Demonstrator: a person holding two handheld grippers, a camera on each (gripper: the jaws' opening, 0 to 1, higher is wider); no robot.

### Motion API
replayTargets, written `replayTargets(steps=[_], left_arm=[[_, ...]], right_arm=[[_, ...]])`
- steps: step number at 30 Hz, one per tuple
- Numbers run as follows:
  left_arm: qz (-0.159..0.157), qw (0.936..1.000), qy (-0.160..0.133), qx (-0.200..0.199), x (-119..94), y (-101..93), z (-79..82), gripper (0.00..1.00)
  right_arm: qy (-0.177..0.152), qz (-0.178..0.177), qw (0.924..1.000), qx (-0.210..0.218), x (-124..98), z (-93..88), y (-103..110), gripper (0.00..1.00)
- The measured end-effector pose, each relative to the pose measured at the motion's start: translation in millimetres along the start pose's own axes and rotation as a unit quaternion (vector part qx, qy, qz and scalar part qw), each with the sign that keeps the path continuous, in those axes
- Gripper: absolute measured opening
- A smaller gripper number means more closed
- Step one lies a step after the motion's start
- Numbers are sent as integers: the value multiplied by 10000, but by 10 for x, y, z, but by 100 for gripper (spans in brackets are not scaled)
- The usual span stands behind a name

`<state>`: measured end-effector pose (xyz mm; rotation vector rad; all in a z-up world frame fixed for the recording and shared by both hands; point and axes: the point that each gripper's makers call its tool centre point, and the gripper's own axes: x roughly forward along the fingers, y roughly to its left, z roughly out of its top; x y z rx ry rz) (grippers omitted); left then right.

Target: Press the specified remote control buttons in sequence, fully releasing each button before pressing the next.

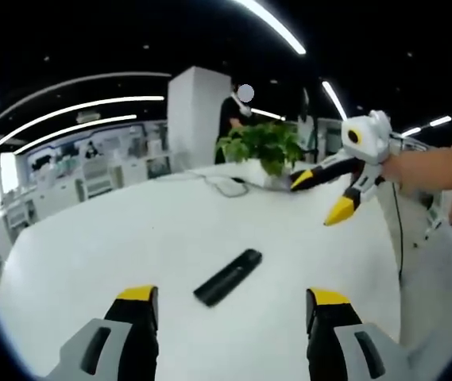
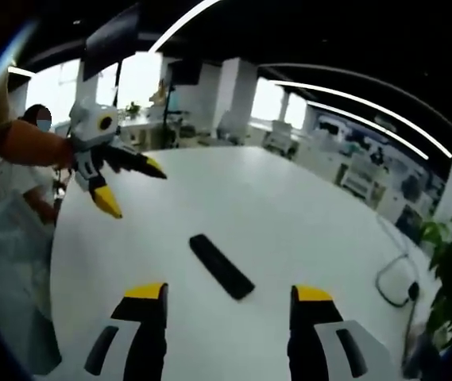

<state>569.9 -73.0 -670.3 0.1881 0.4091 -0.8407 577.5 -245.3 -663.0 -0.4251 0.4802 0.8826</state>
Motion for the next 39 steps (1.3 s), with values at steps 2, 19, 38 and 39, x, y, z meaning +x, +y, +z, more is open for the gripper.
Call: replayTargets(steps=[2, 19, 38, 39], left_arm=[[-40, 10000, 21, -14, 33, 27, -10, 77], [-186, 9992, 283, 193, 271, 157, -105, 77], [-568, 9957, 567, 458, 581, 215, -172, 75], [-610, 9950, 616, 499, 601, 210, -193, 75]], right_arm=[[25, 10, 10000, -20, 17, -13, -30, 59], [275, 332, 9985, -339, 289, -58, -94, 58], [610, 817, 9921, -730, 615, -247, -168, 53], [635, 854, 9915, -748, 632, -259, -169, 53]])
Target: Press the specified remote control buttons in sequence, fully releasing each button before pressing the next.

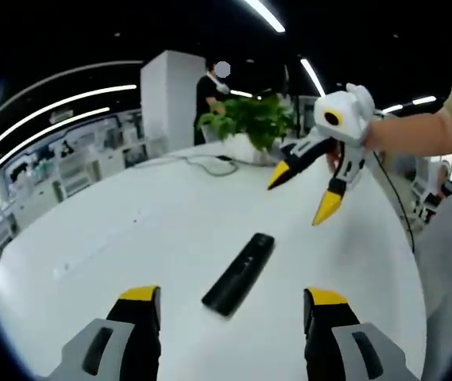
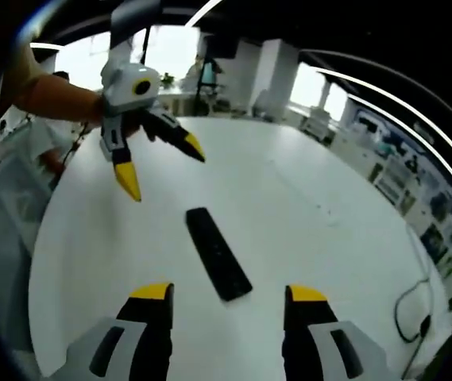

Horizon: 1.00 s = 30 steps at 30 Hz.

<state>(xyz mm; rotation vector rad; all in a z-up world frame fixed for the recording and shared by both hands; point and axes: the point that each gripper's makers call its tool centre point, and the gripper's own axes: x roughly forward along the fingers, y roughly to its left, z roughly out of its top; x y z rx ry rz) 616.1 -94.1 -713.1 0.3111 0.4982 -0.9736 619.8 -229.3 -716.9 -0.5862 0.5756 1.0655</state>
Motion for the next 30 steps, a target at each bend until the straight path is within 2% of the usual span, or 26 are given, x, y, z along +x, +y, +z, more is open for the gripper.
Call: replayTargets(steps=[7, 23, 30], left_arm=[[-272, 9990, 256, 262, 149, -52, -100, 74], [-418, 9967, 569, 393, 398, 73, -204, 73], [-615, 9945, 705, 480, 500, 70, -228, 70]], right_arm=[[172, 236, 9995, -95, 132, -77, 0, 50], [558, 694, 9956, -304, 471, -144, 6, 43], [767, 864, 9925, -394, 583, -206, 23, 39]])
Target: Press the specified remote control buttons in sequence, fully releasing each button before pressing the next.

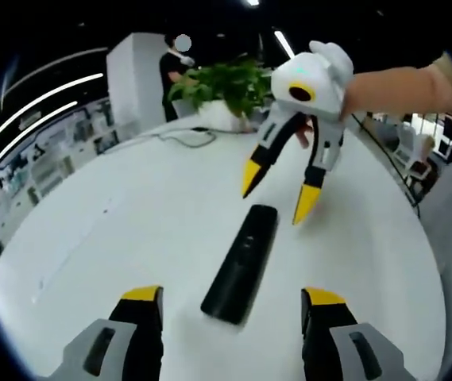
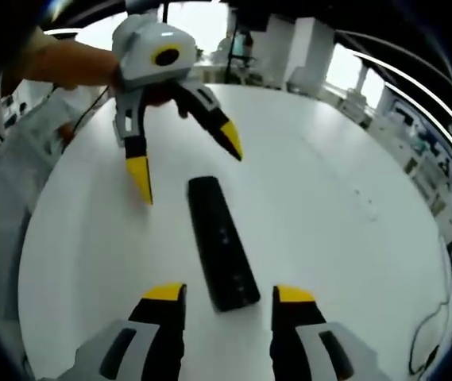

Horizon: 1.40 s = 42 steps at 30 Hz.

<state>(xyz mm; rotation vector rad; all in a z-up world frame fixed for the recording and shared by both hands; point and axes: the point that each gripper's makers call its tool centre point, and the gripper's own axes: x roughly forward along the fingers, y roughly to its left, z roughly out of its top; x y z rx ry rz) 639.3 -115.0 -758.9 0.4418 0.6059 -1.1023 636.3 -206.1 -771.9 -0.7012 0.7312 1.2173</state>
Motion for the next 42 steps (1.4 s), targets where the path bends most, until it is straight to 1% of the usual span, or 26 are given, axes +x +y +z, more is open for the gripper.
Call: replayTargets(steps=[2, 7, 11, 16, 18, 21, 23, 24, 27, 32, 37, 42], left_arm=[[-78, 10000, 25, -23, 30, -13, -2, 69], [-193, 9996, 189, 110, 99, -24, -49, 65], [-211, 9995, 224, 48, 128, 6, -53, 65], [-243, 9992, 320, 29, 161, 20, -83, 64], [-342, 9988, 350, 12, 158, -15, -92, 58], [-476, 9977, 468, 109, 157, -63, -130, 53], [-491, 9973, 529, 121, 161, -66, -150, 51], [-492, 9975, 475, 158, 162, -58, -129, 50], [-489, 9974, 512, 147, 149, -15, -120, 41], [-507, 9966, 634, 169, 154, 27, -122, 34], [-506, 9954, 771, 257, 168, 42, -101, 28], [-543, 9942, 881, 290, 172, 20, -100, 27]], right_arm=[[15, 47, 10000, 31, 23, 1, -4, 39], [165, 150, 9998, 11, 86, -71, -70, 35], [233, 249, 9994, 27, 121, -108, -107, 33], [285, 351, 9989, 80, 128, -123, -87, 32], [293, 377, 9988, 89, 125, -119, -72, 32], [306, 400, 9987, 71, 123, -116, -63, 32], [308, 407, 9987, 71, 121, -113, -57, 31], [316, 414, 9986, 63, 120, -113, -56, 31], [365, 428, 9984, 32, 118, -119, -63, 29], [507, 463, 9976, -88, 107, -145, -76, 22], [616, 498, 9967, -158, 120, -141, -70, 22], [664, 515, 9962, -239, 117, -134, -51, 21]])
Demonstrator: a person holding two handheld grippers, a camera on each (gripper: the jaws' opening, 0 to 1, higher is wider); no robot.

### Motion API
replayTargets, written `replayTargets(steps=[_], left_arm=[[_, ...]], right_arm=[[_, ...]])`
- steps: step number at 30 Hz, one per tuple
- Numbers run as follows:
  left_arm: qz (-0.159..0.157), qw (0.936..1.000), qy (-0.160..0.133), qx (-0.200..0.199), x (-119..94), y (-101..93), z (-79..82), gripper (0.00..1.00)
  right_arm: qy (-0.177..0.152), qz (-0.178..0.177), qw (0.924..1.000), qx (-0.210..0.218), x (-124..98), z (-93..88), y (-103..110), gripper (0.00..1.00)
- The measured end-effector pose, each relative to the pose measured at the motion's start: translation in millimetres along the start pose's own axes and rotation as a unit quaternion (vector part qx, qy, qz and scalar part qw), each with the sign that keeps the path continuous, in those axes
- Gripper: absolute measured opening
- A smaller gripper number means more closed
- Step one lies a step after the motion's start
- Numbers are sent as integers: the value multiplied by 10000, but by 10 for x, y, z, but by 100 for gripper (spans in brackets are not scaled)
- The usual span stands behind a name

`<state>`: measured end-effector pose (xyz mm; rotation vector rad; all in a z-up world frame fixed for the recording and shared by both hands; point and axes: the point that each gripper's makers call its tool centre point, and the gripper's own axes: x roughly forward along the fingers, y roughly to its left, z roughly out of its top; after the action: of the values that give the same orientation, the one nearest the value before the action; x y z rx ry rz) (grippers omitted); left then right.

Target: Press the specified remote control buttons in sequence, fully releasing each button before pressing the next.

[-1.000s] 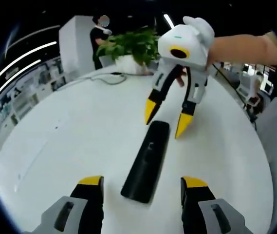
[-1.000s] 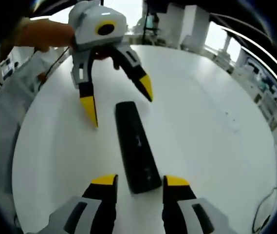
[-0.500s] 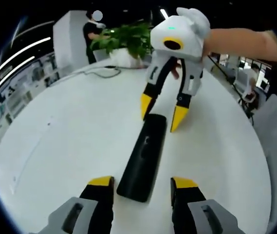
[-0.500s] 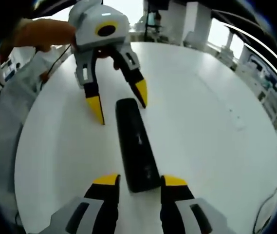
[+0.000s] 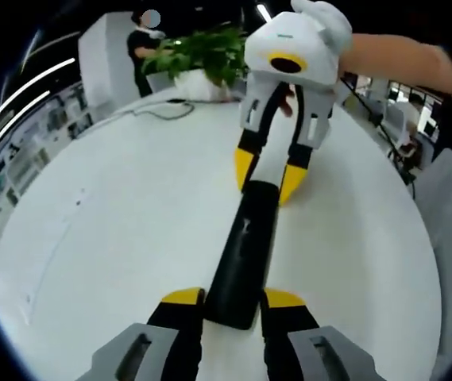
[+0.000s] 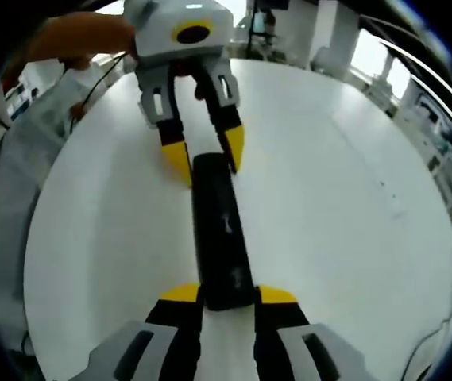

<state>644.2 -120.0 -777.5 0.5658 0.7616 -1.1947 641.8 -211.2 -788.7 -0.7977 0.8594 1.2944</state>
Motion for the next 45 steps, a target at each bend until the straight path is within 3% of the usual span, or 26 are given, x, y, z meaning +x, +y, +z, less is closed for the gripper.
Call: replayTargets(steps=[17, 45], left_arm=[[-54, 9994, 238, 252, -29, -124, -36, 25], [23, 9987, 170, 474, -388, -543, 174, 24]], right_arm=[[19, -54, 9997, -221, -56, 40, 131, 21], [-133, -215, 9994, -249, -489, 135, 519, 21]])
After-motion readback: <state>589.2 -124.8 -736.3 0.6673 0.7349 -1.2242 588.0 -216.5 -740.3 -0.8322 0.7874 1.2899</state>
